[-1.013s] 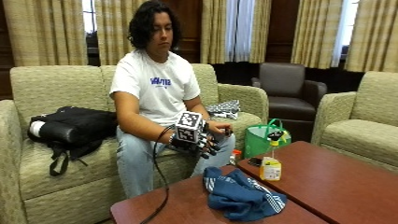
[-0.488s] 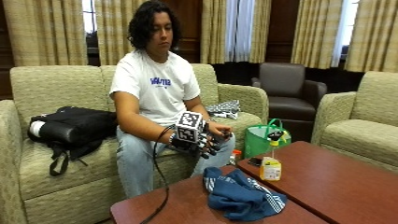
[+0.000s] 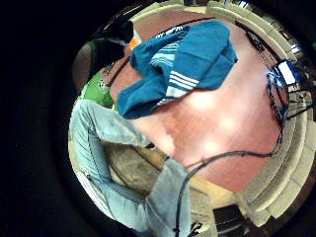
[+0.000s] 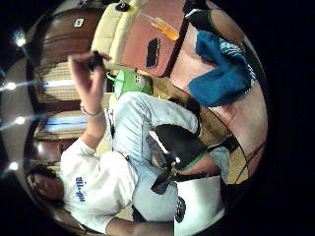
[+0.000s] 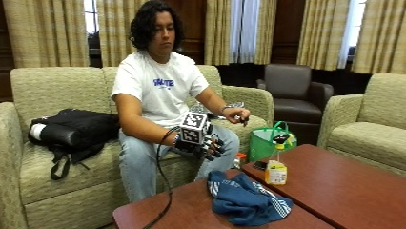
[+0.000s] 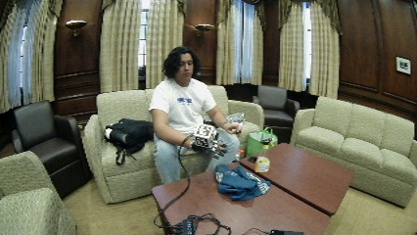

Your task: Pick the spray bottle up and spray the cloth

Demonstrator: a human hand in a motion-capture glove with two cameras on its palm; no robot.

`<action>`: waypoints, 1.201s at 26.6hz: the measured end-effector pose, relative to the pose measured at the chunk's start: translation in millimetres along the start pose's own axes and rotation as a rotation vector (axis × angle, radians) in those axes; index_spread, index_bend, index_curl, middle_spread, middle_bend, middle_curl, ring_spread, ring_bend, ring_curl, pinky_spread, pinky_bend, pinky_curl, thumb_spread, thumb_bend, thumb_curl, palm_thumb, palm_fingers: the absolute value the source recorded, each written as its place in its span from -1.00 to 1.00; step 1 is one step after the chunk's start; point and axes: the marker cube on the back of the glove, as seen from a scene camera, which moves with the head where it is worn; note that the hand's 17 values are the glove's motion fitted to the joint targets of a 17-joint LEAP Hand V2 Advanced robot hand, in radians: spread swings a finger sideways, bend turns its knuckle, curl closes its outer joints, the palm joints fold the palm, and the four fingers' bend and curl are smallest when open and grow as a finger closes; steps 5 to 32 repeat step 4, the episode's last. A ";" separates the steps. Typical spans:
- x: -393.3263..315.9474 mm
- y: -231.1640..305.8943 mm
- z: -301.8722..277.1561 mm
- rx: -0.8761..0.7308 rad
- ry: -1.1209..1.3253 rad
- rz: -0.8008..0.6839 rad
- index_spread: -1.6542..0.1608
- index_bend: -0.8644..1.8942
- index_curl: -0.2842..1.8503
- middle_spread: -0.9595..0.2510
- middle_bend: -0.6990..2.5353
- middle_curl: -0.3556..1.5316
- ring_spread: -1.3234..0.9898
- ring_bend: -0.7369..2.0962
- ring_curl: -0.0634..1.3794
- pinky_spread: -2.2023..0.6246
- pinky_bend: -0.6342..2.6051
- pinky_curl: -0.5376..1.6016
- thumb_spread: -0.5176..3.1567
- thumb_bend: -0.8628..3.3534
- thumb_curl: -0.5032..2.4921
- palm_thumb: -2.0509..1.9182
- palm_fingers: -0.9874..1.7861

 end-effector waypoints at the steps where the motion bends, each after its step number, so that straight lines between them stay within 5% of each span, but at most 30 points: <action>1: -0.2 -0.1 -1.1 -0.001 0.005 -0.004 0.35 -0.26 -0.46 0.39 -0.46 -0.30 0.04 -0.24 -0.45 0.67 -0.44 -0.16 -0.15 -0.60 -0.46 0.29 0.11; 32: 2.0 0.1 -3.9 -0.009 0.021 -0.012 0.35 -0.26 -0.46 0.39 -0.46 -0.30 0.04 -0.24 -0.45 0.67 -0.44 -0.16 -0.15 -0.60 -0.46 0.29 0.11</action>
